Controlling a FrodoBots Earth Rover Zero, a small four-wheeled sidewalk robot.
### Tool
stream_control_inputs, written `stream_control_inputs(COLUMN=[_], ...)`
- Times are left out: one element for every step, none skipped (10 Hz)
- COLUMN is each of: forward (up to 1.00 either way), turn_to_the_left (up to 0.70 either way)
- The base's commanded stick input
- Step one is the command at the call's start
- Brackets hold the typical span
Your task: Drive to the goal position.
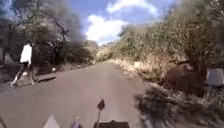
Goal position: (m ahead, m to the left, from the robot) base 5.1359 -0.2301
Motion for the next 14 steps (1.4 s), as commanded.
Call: stream_control_inputs(forward=[0.70,0.70,0.70,0.70,0.70,0.70,0.70,0.70,0.70,0.70,0.70,0.70,0.70,0.70], turn_to_the_left=[-0.34,-0.32,-0.31,-0.29,-0.28,-0.18,-0.07,0.00,0.00,0.00,0.00,0.00,-0.02,-0.16])
